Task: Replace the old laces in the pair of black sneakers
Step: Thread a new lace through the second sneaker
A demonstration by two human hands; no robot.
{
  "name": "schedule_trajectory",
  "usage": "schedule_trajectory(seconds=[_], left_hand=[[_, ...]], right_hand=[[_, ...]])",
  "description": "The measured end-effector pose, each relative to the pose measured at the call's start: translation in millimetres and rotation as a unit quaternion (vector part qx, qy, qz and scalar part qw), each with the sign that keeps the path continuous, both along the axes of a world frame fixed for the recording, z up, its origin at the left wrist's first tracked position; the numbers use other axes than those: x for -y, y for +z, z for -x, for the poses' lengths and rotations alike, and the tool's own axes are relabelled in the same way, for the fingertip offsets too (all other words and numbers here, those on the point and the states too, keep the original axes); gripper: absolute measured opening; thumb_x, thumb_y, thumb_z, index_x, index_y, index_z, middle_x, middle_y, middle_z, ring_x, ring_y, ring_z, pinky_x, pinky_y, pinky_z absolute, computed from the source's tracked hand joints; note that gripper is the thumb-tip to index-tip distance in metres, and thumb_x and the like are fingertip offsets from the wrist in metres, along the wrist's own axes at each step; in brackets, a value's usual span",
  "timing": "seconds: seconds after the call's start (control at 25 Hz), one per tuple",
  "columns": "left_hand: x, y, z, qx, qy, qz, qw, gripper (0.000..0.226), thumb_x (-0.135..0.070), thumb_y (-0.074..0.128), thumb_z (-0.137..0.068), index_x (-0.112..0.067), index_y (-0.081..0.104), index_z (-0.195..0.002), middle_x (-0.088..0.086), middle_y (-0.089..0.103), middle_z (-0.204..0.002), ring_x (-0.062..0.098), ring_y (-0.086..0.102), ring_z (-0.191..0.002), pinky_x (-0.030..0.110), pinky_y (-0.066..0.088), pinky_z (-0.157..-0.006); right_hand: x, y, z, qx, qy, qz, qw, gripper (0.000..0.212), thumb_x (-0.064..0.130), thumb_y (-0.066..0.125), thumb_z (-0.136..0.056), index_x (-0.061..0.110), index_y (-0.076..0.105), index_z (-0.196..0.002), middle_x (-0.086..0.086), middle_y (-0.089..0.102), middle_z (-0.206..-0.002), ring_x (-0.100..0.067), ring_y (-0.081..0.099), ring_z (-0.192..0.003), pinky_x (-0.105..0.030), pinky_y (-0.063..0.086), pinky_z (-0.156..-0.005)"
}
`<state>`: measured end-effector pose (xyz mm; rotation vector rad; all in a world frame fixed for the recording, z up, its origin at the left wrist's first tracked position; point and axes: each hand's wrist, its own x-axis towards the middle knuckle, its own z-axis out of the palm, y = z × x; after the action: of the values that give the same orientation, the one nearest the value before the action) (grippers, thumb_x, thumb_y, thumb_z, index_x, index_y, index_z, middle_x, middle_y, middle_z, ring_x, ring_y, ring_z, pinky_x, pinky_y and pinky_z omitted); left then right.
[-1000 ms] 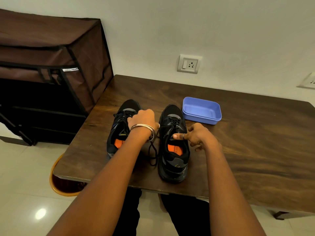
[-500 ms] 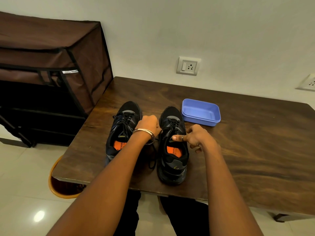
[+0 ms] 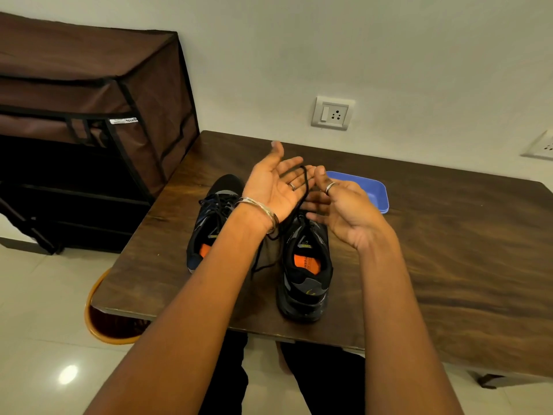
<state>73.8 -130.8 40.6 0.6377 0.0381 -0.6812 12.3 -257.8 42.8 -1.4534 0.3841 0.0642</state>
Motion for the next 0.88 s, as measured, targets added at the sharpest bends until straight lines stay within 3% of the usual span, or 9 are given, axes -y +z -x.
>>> schedule_trajectory(seconds=[0.12,0.24,0.44,0.56,0.64,0.68,0.76,0.8,0.88], left_hand=[[-4.1,-3.2,-5.5,-0.028,0.032,0.023,0.999,0.08,-0.055,0.048,-0.093,0.007,0.035,-0.141,0.029,0.037,-0.146,0.037,0.042,-0.133,0.043,0.037,-0.11],[-13.3,-9.6,-11.0,-0.065,0.082,0.037,0.994,0.087,-0.055,0.05,-0.092,0.008,0.023,-0.147,0.028,0.023,-0.153,0.038,0.025,-0.143,0.045,0.024,-0.118],[-22.7,-27.7,-21.5,-0.126,0.148,0.041,0.98,0.087,-0.05,0.057,-0.091,-0.004,0.015,-0.153,0.026,0.007,-0.158,0.039,0.008,-0.147,0.047,0.016,-0.12],[-27.0,-38.7,-26.1,-0.133,0.162,0.026,0.978,0.084,-0.049,0.058,-0.091,-0.013,0.016,-0.154,0.026,0.01,-0.157,0.04,0.012,-0.146,0.048,0.018,-0.119],[-25.0,-46.1,-24.0,-0.078,0.1,-0.133,0.983,0.074,-0.046,0.058,-0.092,-0.012,0.029,-0.15,0.026,0.033,-0.149,0.04,0.037,-0.137,0.046,0.033,-0.113],[-23.3,-50.1,-22.1,-0.015,0.062,-0.276,0.959,0.063,-0.04,0.06,-0.093,-0.009,0.041,-0.144,0.023,0.052,-0.134,0.035,0.054,-0.122,0.043,0.044,-0.105],[-17.7,-56.7,-21.2,0.17,0.045,-0.521,0.835,0.039,-0.025,0.067,-0.09,-0.007,0.061,-0.124,0.011,0.069,-0.101,0.022,0.067,-0.091,0.034,0.053,-0.09],[-15.6,-56.0,-20.1,0.27,0.054,-0.576,0.769,0.034,-0.021,0.07,-0.087,-0.01,0.066,-0.119,0.006,0.07,-0.097,0.018,0.066,-0.089,0.031,0.052,-0.091],[-8.7,-44.6,-12.6,0.432,0.042,-0.563,0.703,0.035,-0.018,0.073,-0.084,-0.017,0.068,-0.118,-0.001,0.067,-0.106,0.01,0.061,-0.097,0.021,0.047,-0.092]], right_hand=[[4.8,-1.3,4.7,-0.028,-0.01,0.018,0.999,0.022,0.022,0.065,-0.094,0.001,0.069,-0.098,-0.005,0.064,-0.066,-0.014,0.057,-0.056,-0.034,0.052,-0.07],[23.1,-6.3,8.6,-0.034,-0.085,0.016,0.996,0.017,0.013,0.067,-0.092,-0.002,0.072,-0.096,0.0,0.057,-0.054,-0.011,0.044,-0.046,-0.033,0.051,-0.061],[57.5,-12.8,13.8,-0.002,-0.275,0.088,0.957,0.012,0.01,0.064,-0.092,0.006,0.074,-0.086,-0.001,0.059,-0.063,-0.009,0.039,-0.044,-0.025,0.042,-0.048],[77.4,-22.2,17.9,0.008,-0.366,0.153,0.918,0.017,0.007,0.058,-0.091,0.004,0.074,-0.09,0.001,0.063,-0.07,-0.011,0.046,-0.056,-0.023,0.036,-0.05],[77.6,-25.6,18.4,0.006,-0.338,0.194,0.921,0.019,0.005,0.055,-0.093,0.006,0.074,-0.092,0.001,0.067,-0.077,-0.012,0.052,-0.065,-0.021,0.037,-0.054],[72.1,-24.4,17.5,0.008,-0.293,0.202,0.934,0.021,0.002,0.053,-0.094,0.008,0.073,-0.093,-0.001,0.069,-0.08,-0.011,0.055,-0.065,-0.02,0.039,-0.053],[56.6,-18.6,14.1,0.02,-0.178,0.202,0.963,0.023,-0.004,0.052,-0.095,0.011,0.069,-0.094,-0.004,0.071,-0.083,-0.011,0.058,-0.057,-0.018,0.043,-0.048],[47.4,-15.7,11.0,0.028,-0.129,0.198,0.971,0.02,-0.005,0.054,-0.094,0.01,0.068,-0.092,-0.006,0.072,-0.082,-0.011,0.059,-0.053,-0.018,0.044,-0.046],[31.7,-11.7,5.1,0.044,-0.068,0.196,0.977,0.013,-0.002,0.063,-0.092,0.01,0.066,-0.087,-0.007,0.073,-0.077,-0.011,0.061,-0.048,-0.019,0.046,-0.045]])
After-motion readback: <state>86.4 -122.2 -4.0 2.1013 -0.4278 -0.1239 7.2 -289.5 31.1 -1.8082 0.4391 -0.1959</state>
